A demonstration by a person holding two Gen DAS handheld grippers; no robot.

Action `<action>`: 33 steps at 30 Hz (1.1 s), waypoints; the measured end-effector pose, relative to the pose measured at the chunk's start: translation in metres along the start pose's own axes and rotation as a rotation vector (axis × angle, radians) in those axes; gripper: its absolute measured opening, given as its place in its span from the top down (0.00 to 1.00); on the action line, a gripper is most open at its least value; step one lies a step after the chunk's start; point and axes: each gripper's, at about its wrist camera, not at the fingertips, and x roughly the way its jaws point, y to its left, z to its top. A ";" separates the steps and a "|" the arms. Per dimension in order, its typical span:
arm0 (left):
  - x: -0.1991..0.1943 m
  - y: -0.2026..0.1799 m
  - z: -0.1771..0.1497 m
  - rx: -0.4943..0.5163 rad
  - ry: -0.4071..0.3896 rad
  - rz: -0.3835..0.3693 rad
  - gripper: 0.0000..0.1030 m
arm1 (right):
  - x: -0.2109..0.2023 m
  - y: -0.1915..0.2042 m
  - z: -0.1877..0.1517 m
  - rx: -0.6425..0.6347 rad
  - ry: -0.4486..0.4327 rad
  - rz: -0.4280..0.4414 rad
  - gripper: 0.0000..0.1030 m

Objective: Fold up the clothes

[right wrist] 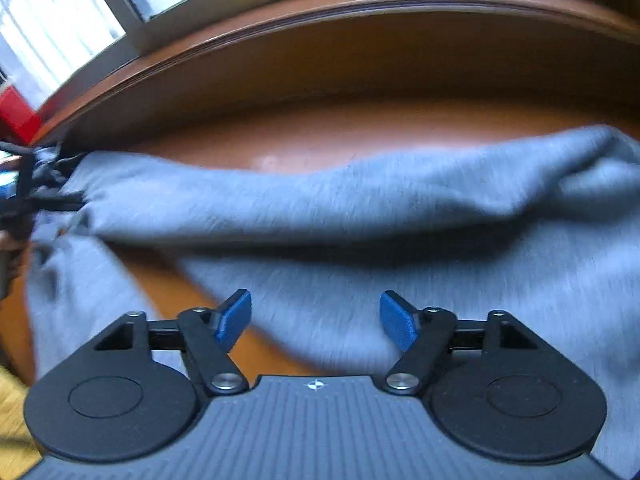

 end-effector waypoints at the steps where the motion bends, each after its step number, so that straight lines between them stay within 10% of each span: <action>1: 0.003 0.003 -0.002 -0.012 0.012 0.018 0.00 | 0.007 0.001 0.009 -0.010 -0.048 -0.011 0.31; 5: 0.018 0.017 -0.009 -0.031 0.062 0.091 0.00 | 0.041 0.003 0.052 0.022 -0.242 -0.142 0.31; 9: 0.020 0.021 -0.013 -0.033 0.053 0.108 0.00 | 0.028 0.012 0.052 0.054 -0.307 -0.081 0.24; 16: 0.002 0.013 -0.003 -0.027 -0.010 0.046 0.01 | 0.015 0.003 -0.020 0.144 -0.102 -0.070 0.25; 24: -0.063 0.017 -0.006 0.037 -0.162 0.020 0.01 | -0.030 -0.003 -0.069 0.017 -0.055 -0.296 0.22; 33: -0.142 0.053 -0.091 -0.012 -0.124 -0.173 0.01 | -0.064 0.031 -0.076 -0.019 -0.165 0.114 0.15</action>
